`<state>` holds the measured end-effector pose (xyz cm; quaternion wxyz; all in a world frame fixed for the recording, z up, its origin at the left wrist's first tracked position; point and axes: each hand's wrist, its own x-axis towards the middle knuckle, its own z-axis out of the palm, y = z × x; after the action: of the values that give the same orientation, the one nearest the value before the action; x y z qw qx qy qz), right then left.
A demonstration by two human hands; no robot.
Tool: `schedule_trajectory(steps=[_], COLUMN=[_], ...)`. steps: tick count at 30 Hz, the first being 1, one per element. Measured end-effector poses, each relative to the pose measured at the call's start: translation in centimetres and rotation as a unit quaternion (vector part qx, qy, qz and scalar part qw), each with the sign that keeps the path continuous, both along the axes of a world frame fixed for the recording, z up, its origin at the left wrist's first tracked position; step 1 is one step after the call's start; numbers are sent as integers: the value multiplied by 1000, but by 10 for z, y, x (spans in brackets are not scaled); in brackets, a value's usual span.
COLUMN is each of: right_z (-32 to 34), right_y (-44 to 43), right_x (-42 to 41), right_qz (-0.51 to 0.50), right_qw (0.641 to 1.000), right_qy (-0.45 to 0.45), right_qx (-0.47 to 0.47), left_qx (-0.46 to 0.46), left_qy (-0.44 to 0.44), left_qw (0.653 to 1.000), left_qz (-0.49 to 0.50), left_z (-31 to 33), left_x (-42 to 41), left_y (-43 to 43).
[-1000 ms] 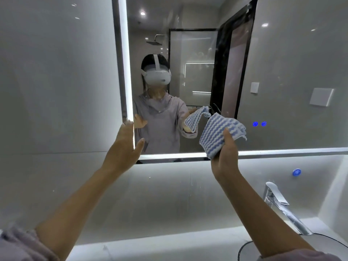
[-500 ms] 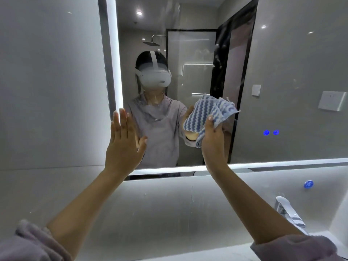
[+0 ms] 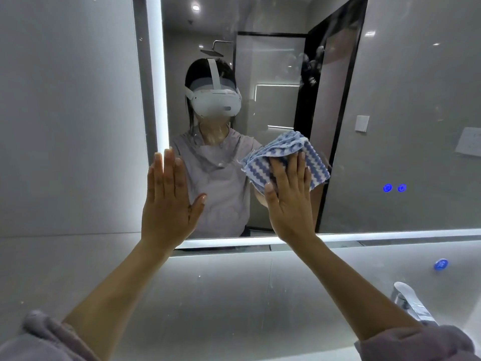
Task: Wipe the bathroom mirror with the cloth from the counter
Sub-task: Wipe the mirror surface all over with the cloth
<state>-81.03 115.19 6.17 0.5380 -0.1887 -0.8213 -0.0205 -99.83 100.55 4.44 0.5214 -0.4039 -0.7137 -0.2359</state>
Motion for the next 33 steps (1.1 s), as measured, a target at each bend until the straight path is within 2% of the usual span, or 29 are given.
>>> schedule_trajectory(steps=[5, 13, 17, 22, 28, 33], right_z=[17, 27, 21, -2, -52, -89], right_y=[3, 20, 20, 14, 8, 4], right_x=[-7, -8, -16, -18, -20, -19], right_qz=[-26, -146, -155, -141, -111, -99], right_qw=[997, 983, 980, 980, 977, 972], right_qy=[61, 21, 26, -10, -76, -89], right_qx=[25, 107, 120, 140, 167, 196], left_qx=[13, 26, 30, 32, 28, 32], left_qy=[6, 19, 17, 15, 13, 16], left_qw=[1000, 999, 999, 999, 1000, 999], left_qz=[1, -1, -3, -2, -1, 2], left_z=[-1, -2, -1, -2, -2, -1], left_x=[-1, -2, -3, -3, -2, -1], left_y=[1, 3, 5, 5, 4, 4])
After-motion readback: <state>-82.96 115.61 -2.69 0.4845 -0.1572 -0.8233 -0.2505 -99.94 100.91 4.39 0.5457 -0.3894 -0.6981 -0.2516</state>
